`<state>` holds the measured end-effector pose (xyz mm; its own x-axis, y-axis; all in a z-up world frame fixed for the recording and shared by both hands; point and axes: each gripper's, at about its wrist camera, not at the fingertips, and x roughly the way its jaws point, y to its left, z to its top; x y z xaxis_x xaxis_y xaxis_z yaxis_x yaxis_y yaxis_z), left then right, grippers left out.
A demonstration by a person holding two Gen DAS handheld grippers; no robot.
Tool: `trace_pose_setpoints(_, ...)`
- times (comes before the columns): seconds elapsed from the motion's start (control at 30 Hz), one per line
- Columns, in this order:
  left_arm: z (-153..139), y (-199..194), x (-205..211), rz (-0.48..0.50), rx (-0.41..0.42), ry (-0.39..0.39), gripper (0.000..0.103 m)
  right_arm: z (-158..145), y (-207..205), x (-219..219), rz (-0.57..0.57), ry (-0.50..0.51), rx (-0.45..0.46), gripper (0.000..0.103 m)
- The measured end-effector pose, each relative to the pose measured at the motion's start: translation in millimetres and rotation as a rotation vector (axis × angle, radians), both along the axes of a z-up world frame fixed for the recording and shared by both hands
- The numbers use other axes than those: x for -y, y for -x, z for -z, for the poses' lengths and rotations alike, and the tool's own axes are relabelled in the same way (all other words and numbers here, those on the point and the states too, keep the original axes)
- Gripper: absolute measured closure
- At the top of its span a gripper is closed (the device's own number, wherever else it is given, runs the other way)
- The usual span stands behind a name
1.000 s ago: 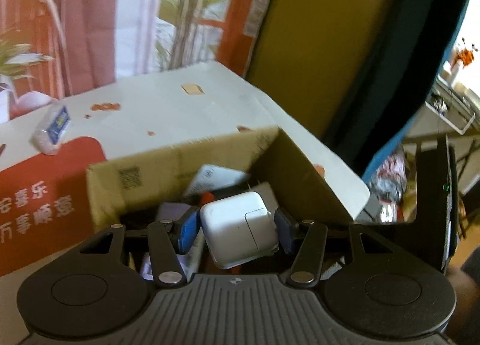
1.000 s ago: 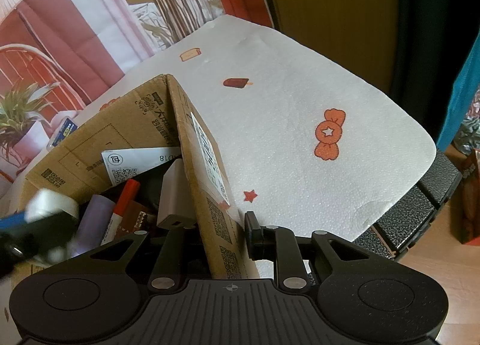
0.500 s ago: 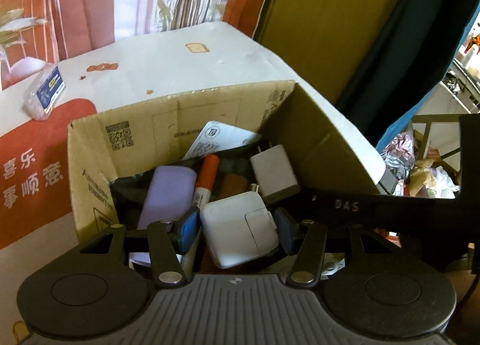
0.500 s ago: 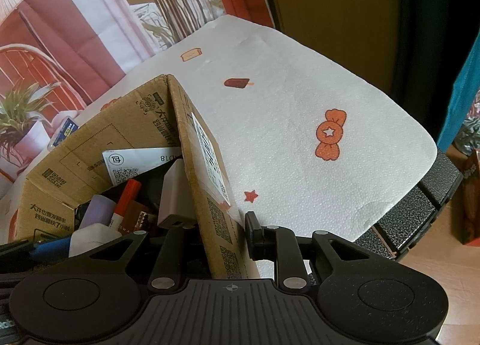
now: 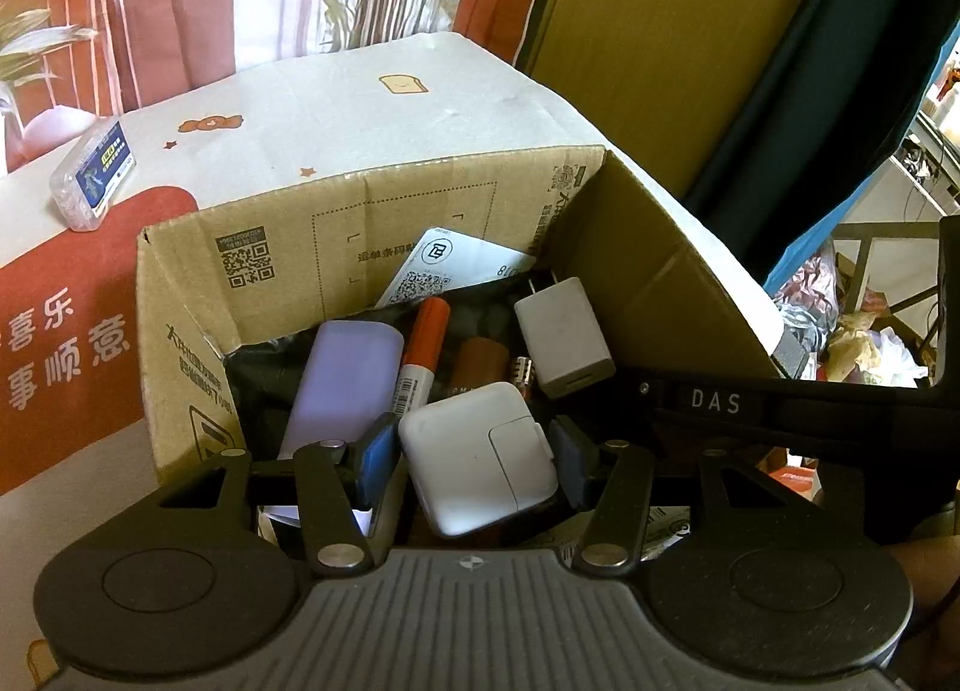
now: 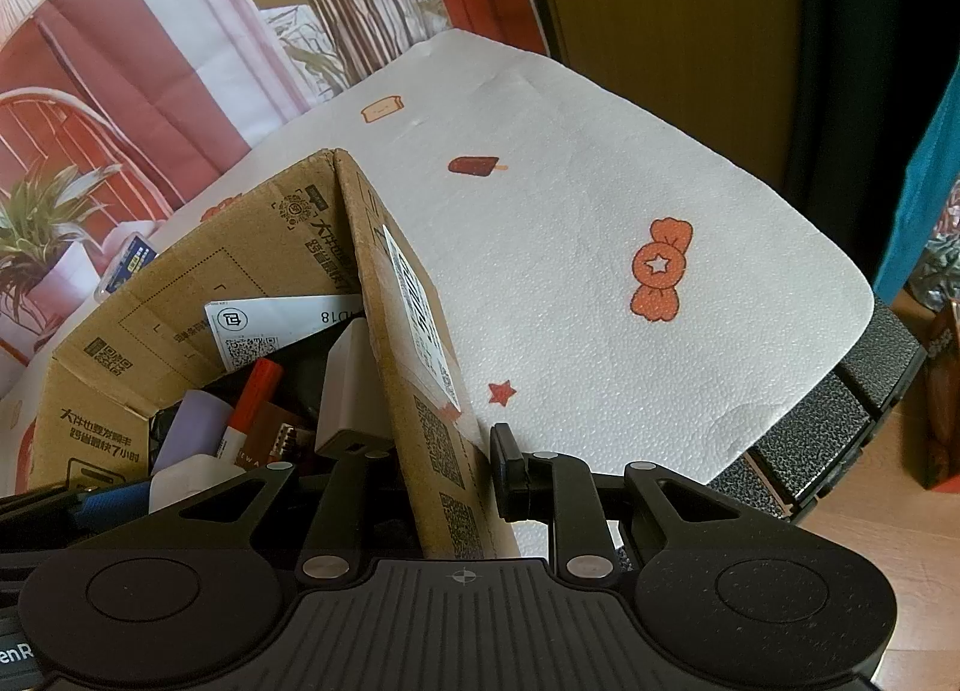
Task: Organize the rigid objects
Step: 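Open the left gripper to release the charger inside the box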
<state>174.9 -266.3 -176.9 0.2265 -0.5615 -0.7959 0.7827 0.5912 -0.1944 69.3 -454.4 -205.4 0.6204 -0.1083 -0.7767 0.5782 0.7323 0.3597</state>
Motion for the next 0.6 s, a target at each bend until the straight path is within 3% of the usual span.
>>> trace_pose_setpoints(0.6, -17.4, 0.3, -6.9, -0.011, 0.051, 0.049, 0.039, -0.2, -0.3, 0.2, 0.0, -0.001, 0.0, 0.083)
